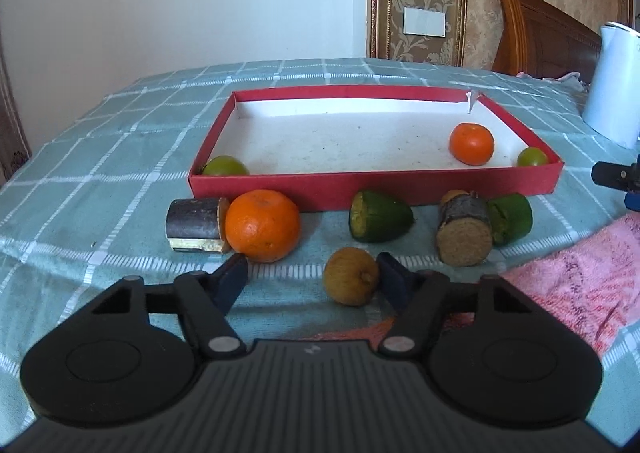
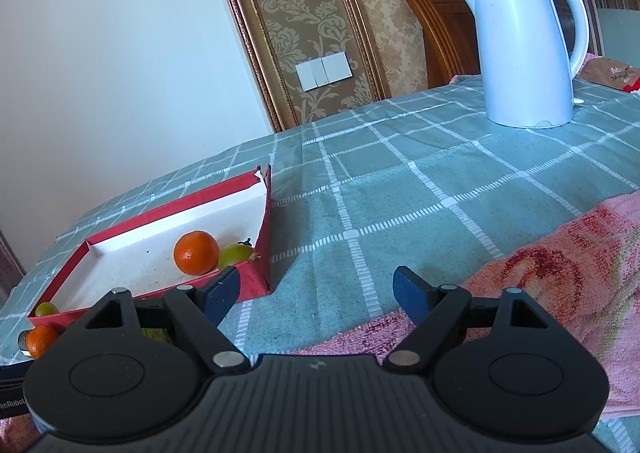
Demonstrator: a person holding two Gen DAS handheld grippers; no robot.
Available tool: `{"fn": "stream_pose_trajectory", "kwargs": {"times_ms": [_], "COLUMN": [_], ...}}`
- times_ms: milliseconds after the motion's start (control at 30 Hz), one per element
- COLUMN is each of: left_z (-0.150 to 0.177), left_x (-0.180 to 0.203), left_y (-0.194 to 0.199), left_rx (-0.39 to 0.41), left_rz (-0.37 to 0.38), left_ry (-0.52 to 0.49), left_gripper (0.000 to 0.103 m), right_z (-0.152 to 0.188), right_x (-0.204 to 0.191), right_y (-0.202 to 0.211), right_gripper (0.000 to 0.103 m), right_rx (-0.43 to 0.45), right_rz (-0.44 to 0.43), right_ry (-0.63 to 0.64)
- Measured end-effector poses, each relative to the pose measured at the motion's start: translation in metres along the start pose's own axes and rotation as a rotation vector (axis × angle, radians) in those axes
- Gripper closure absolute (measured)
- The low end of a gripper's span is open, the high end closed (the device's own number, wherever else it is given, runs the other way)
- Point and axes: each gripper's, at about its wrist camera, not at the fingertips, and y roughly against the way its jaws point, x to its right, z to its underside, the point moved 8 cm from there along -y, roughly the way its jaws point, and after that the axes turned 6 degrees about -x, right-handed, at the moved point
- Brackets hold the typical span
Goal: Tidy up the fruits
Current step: 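Move the left tool to the brown kiwi and close on it, then carry the kiwi into the tray and open the left tool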
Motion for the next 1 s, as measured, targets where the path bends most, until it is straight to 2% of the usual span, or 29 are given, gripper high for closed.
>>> {"fn": "stream_pose_trajectory", "kwargs": {"times_ms": [33, 100, 367, 633, 1000], "left_z": [0.0, 0.001, 0.004, 0.009, 0.008], "left_x": [0.0, 0.001, 0.004, 0.007, 0.011], "left_y": [0.0, 0.002, 0.007, 0.014, 0.013], "left_rx": [0.001, 0.009, 0.021, 0.019, 0.023], "left_rz": [0.004, 0.021, 0.022, 0.023, 0.048], "left_ry": [0.0, -0.005, -0.014, 0.002, -0.003], "left_gripper": [0.037, 0.047, 0.062, 0.064, 0.078], "right_z": [0.0, 0.0, 0.001, 0.001, 0.002], "right_x": [0.0, 0.0, -0.001, 0.0, 0.001], "right_y": [0.0, 0.0, -0.001, 0.0, -0.001], "right_gripper": [0.019, 0.019, 0.019, 0.019, 0.019], "right_rx": [0.0, 0.0, -0.002, -0.004, -0.006], "right_rz": [0.0, 0.0, 0.003, 0.0, -0.009], "right_ry": [0.0, 0.001, -0.002, -0.005, -0.009]}}
